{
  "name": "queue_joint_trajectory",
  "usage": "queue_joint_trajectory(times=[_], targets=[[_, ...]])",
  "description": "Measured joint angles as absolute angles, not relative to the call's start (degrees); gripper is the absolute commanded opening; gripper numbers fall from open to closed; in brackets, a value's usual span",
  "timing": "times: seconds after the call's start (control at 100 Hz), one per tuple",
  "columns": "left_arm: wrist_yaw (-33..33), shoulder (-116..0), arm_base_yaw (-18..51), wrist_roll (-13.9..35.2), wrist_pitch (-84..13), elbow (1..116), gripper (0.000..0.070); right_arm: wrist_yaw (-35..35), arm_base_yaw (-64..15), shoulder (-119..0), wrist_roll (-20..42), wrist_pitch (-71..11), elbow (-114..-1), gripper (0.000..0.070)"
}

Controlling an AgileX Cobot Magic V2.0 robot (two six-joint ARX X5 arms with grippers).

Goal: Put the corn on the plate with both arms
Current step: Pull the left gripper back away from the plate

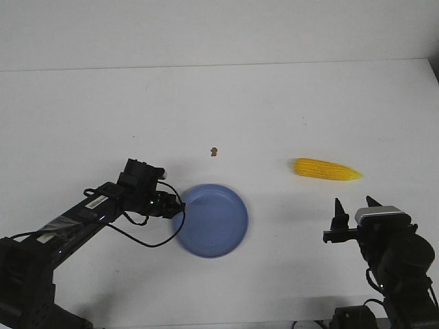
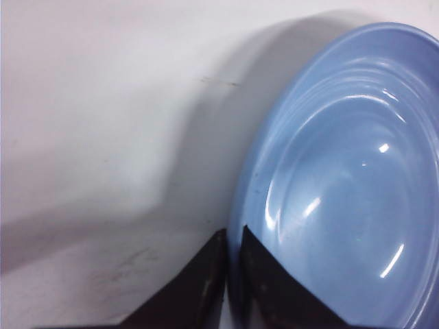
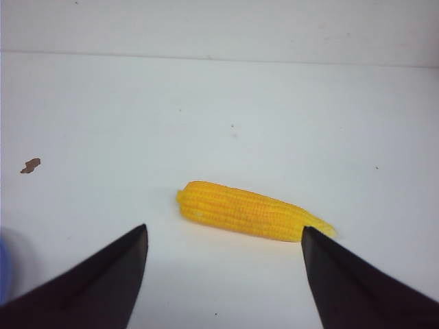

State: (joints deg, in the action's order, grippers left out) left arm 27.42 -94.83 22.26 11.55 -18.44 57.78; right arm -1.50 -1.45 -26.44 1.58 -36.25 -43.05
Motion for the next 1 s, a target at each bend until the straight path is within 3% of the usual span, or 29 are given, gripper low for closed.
queue_joint_trajectory(times=[0.11, 0.15, 0.2, 0.27, 0.67, 1.0], targets=[[27.68, -94.83, 22.26, 11.7, -18.5, 57.78, 0.0472, -1.5, -1.45, -26.44, 1.58, -36.23, -43.03, 0.0474], [28.6, -94.76, 22.26, 11.75, -18.26, 57.82, 0.055, -1.5, -1.45, -26.44, 1.58, -36.23, -43.05, 0.0474], [29.12, -94.48, 22.35, 11.77, -17.96, 58.06, 0.0624, -1.5, -1.45, -26.44, 1.58, -36.23, -43.03, 0.0474], [29.41, -94.17, 22.55, 11.75, -17.15, 58.24, 0.0671, -1.5, -1.45, -26.44, 1.58, -36.23, -43.05, 0.0474], [27.75, -86.41, 15.57, 7.84, -18.11, 57.78, 0.0672, -1.5, -1.45, -26.44, 1.58, -36.23, -43.05, 0.0474], [13.15, -69.73, 5.63, -4.05, -20.99, 57.78, 0.0672, -1.5, -1.45, -26.44, 1.58, -36.23, -43.05, 0.0474]])
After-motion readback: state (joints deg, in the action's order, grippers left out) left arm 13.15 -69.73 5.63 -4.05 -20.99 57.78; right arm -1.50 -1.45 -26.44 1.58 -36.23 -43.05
